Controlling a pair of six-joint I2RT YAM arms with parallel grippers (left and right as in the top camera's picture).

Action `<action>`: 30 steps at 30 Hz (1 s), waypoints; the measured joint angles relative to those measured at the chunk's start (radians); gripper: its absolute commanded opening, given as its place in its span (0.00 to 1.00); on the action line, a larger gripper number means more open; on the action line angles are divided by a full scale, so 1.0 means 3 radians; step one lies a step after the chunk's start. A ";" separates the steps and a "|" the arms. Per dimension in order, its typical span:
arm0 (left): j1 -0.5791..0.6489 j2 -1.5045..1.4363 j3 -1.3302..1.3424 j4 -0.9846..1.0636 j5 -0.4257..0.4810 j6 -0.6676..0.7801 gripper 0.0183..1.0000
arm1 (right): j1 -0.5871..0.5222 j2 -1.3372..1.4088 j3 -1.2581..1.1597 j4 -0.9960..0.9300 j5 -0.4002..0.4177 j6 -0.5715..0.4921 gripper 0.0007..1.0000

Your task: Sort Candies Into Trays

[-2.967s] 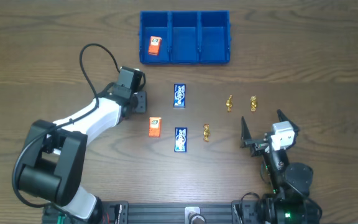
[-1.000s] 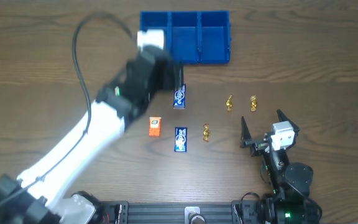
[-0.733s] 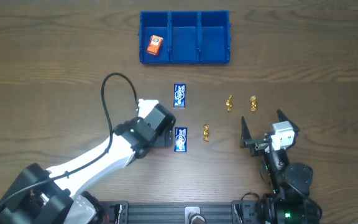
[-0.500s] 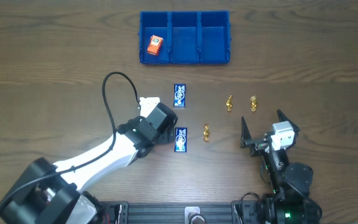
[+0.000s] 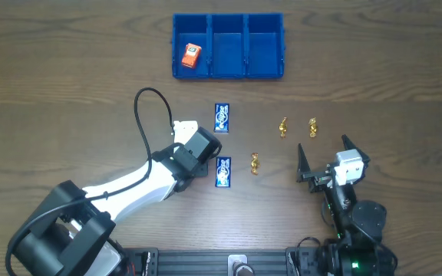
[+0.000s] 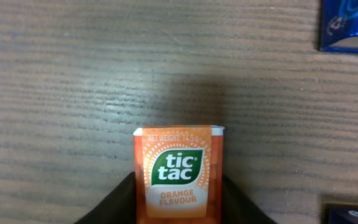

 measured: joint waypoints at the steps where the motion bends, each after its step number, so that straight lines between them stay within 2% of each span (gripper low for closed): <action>1: 0.0000 0.0000 0.0000 0.0001 -0.0005 -0.0003 0.27 | 0.0000 0.0000 0.0000 0.0000 0.0000 0.0000 1.00; 6: 0.0000 0.0014 0.0042 -0.0028 -0.0023 0.0005 0.24 | 0.0000 0.0000 0.0000 0.0000 0.0000 0.0000 1.00; 10: 0.0000 0.0029 0.0495 -0.0515 -0.0137 0.0109 0.23 | 0.0000 0.0000 0.0000 0.0001 0.0000 0.0000 1.00; 15: 0.0108 0.0031 0.1745 -0.0867 -0.0525 0.0472 0.24 | 0.0000 0.0000 0.0000 0.0001 0.0001 0.0000 1.00; 19: 0.0482 0.0256 0.2721 -0.0843 -0.0605 0.0824 0.24 | 0.0000 0.0000 0.0000 0.0000 0.0000 0.0000 1.00; 23: 0.0896 0.0823 0.3408 -0.0820 -0.0393 0.1061 0.25 | 0.0000 0.0000 0.0000 0.0000 0.0000 0.0000 1.00; 30: 0.1205 0.1710 0.3534 -0.0718 0.0140 0.1124 0.25 | 0.0000 0.0000 0.0000 0.0000 0.0000 0.0000 1.00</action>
